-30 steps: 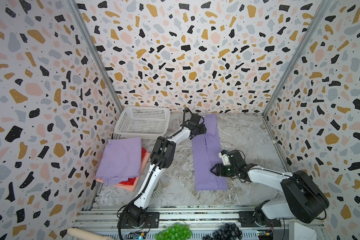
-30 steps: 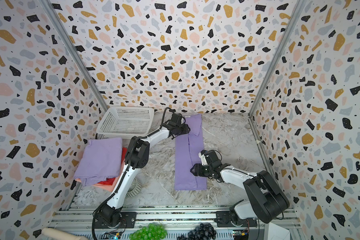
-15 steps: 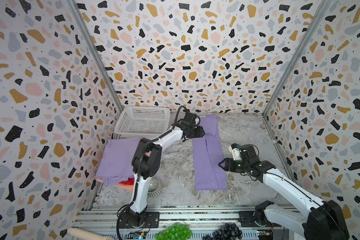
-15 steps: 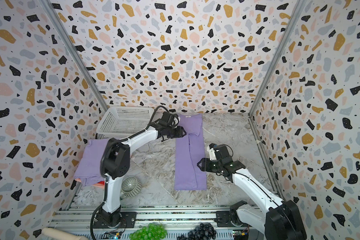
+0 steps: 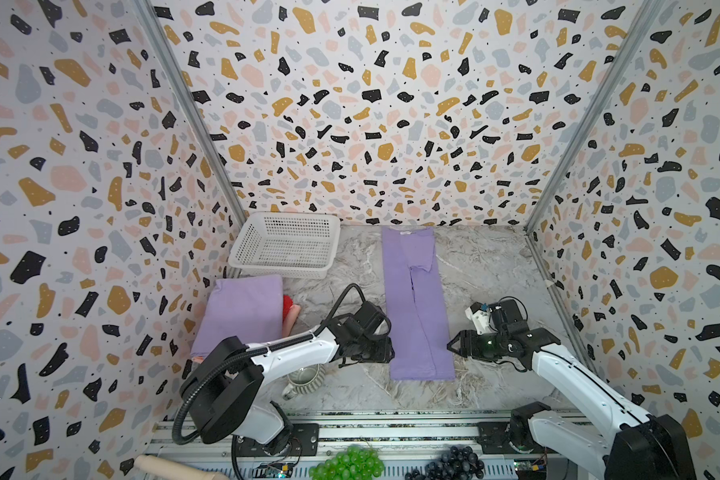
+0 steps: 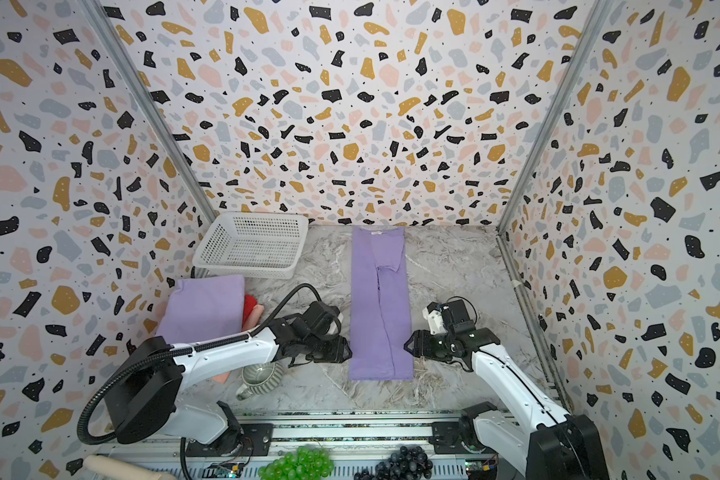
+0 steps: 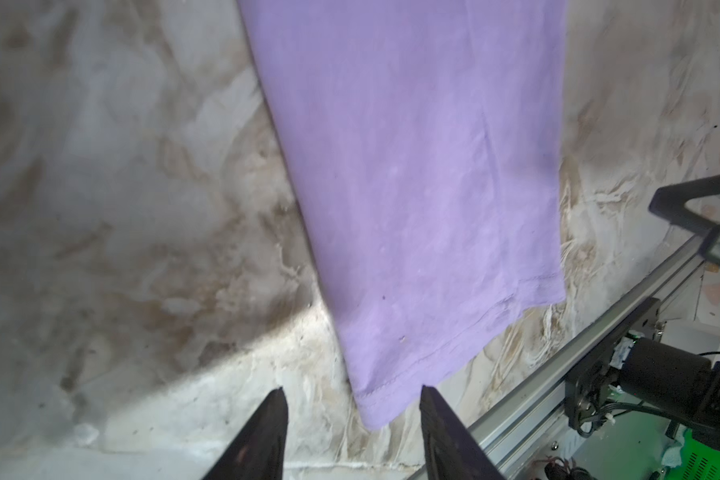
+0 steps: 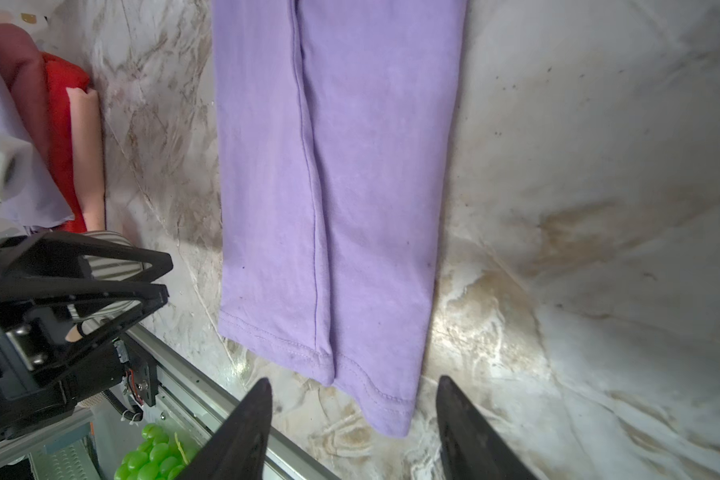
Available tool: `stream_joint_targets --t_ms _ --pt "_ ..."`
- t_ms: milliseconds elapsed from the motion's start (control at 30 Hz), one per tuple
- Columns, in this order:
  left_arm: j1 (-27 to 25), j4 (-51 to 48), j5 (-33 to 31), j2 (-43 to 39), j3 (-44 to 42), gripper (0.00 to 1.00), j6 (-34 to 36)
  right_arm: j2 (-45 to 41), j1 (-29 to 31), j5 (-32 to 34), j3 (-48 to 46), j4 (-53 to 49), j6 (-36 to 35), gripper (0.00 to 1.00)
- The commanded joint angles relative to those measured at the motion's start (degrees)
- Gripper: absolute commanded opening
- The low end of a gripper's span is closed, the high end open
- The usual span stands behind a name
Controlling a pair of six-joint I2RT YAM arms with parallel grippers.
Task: Fold and stack the t-shirts
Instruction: 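Move both grippers to the strip's end nearest the robot and grasp it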
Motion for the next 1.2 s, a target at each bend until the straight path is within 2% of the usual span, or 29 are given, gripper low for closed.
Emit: stream_joint_targets --t_ms 0,233,467,633,767,833,1000,1067,1167 --pt "-0.9 4.8 -0.9 -2.1 -2.8 0.53 -3.6 -0.5 -0.3 -0.8 -1.4 -0.9 0.4 0.64" --pt "-1.3 8.4 0.9 -3.5 -7.1 0.53 -3.5 -2.1 -0.1 -3.4 -7.9 2.2 5.9 0.64" --pt "-1.5 12.0 6.6 -0.1 -7.6 0.53 -0.7 -5.6 0.4 -5.1 -16.9 7.8 11.4 0.64" --pt "-1.9 13.6 10.4 1.2 -9.9 0.50 -0.1 -5.2 3.1 -5.1 -19.6 13.9 16.1 0.63" --pt "-2.6 14.1 11.8 1.2 -11.5 0.50 0.0 -3.8 7.4 -2.0 -19.3 15.4 18.4 0.59" --pt "-2.9 14.9 12.3 1.3 -12.0 0.48 0.1 -3.1 8.5 -0.8 -19.5 15.8 19.1 0.52" --pt "-2.8 16.1 11.9 3.0 -10.8 0.37 1.4 -3.7 8.7 1.3 -20.0 18.6 20.8 0.31" --pt "-2.8 16.5 11.9 4.1 -10.4 0.29 1.7 -3.7 8.8 1.0 -20.0 20.0 21.5 0.25" --pt "-2.8 15.0 10.9 4.6 -8.4 0.11 2.9 -4.0 9.3 0.9 -19.3 20.4 21.4 0.17"
